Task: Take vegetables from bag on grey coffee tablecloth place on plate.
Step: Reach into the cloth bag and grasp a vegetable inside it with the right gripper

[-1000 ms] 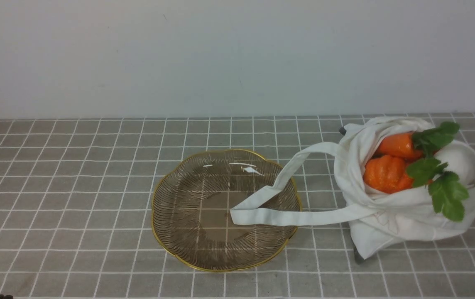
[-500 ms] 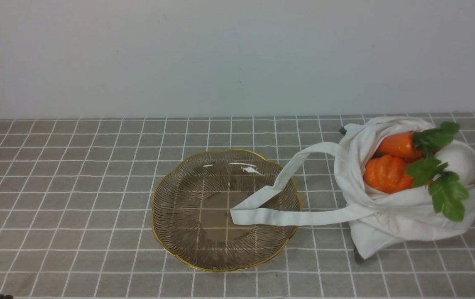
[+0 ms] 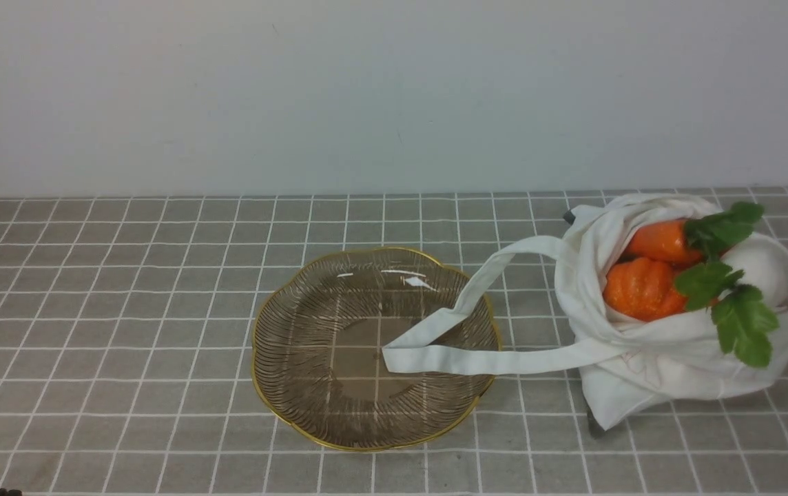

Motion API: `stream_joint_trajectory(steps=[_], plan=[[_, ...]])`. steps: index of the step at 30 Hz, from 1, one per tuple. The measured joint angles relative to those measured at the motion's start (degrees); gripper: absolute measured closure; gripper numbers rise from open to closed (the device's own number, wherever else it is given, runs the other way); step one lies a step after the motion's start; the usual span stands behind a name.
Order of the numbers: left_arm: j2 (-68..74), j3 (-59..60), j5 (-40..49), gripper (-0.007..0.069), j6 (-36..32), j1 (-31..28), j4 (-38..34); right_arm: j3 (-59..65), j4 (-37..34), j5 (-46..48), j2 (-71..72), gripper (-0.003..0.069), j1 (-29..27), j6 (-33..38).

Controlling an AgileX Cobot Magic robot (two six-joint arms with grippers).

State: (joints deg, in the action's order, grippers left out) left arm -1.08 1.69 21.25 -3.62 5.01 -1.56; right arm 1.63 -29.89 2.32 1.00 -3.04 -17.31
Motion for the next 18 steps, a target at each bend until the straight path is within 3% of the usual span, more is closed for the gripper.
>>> stream_joint_trajectory(steps=[2,11,15,18], plan=[[0.00,0.00,0.00,0.0629,0.00,0.00,0.00,0.00,-7.95,-1.87,0.00,0.0672,0.00,-2.15],[0.00,0.00,0.00,0.0629,0.00,0.00,0.00,-0.95,-23.26,-8.82,0.00,0.0672,0.00,-6.14],[0.00,0.00,0.00,0.0629,0.00,0.00,0.00,-8.01,-22.03,-7.43,-0.37,0.0672,0.00,-3.98],[0.00,0.00,0.00,0.0629,0.00,0.00,0.00,-17.56,-15.52,0.09,-5.12,0.0672,0.00,1.82]])
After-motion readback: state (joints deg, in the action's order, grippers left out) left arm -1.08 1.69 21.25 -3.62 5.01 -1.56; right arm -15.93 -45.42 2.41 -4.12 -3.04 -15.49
